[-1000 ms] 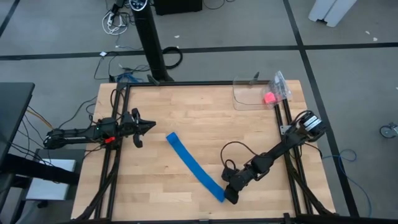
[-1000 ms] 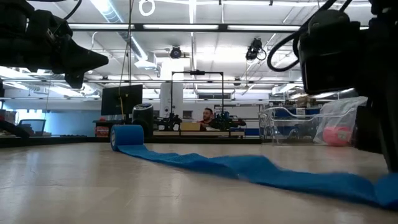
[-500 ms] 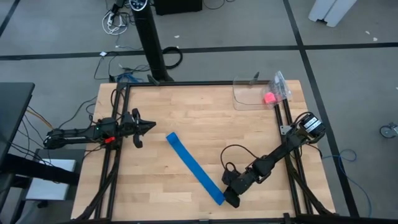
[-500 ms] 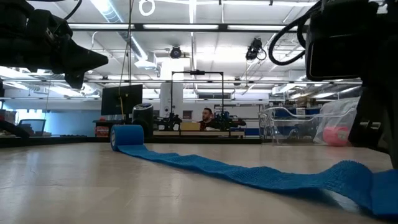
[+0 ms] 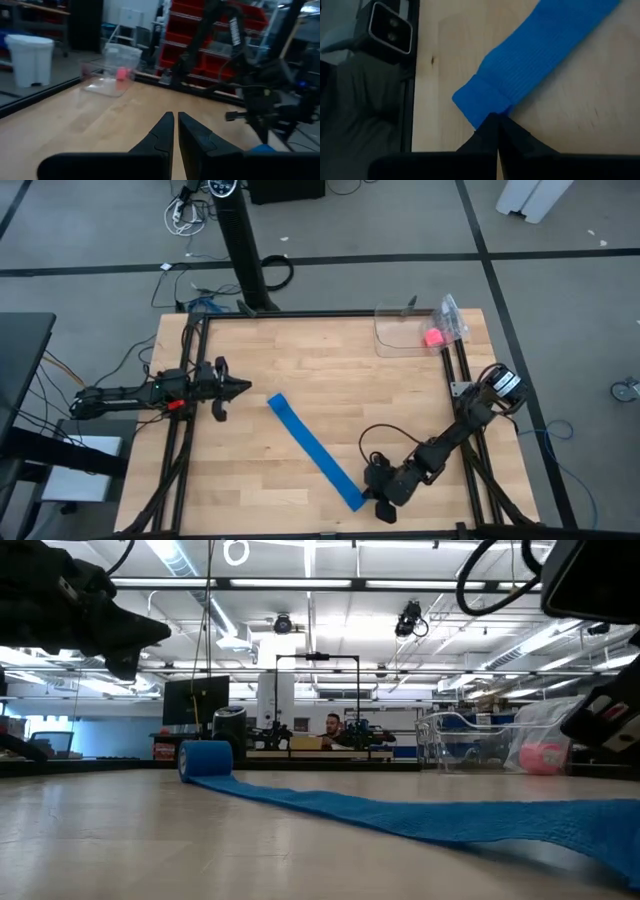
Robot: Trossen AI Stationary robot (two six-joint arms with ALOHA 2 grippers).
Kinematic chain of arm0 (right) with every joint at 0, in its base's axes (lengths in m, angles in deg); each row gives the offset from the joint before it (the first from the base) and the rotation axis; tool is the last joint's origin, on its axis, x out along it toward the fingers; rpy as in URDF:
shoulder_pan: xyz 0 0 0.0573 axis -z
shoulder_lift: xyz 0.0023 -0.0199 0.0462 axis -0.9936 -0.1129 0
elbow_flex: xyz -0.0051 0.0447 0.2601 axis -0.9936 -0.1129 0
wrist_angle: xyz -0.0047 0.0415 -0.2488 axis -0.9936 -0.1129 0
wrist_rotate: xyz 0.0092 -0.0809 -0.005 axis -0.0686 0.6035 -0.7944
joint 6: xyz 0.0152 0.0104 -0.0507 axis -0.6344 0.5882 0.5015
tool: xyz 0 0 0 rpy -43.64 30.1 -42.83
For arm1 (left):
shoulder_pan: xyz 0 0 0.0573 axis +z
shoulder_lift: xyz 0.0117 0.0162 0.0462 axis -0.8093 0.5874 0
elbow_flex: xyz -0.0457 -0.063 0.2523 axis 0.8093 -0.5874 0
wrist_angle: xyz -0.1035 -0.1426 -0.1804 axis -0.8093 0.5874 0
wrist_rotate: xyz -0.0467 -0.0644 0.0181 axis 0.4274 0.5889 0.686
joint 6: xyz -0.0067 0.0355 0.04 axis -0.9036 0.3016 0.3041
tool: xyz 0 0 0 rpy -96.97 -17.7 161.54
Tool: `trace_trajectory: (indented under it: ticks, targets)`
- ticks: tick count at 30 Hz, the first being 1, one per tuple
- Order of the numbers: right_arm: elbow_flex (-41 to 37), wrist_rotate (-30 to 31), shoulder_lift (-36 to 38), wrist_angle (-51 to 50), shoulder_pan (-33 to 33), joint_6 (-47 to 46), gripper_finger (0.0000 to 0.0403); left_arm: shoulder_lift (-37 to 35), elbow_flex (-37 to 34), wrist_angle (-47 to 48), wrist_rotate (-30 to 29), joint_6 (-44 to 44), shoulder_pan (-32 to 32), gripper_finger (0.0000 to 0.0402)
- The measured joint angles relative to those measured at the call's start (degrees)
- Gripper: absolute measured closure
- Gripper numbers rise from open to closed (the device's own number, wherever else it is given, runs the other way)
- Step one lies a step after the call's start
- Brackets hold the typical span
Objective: Roll bandage
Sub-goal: Roll the blue bandage
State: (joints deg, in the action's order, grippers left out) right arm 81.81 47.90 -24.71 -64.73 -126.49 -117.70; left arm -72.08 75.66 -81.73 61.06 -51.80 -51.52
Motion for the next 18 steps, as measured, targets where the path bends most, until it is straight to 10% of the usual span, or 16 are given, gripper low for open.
trace_trajectory:
  ticks: [18]
  targets:
    - [0.0, 0.3, 0.0, -0.8, 1.4, 1.5, 0.0401, 22.2, 1.4, -23.0, 13.3, 8.6, -7.2, 0.0398]
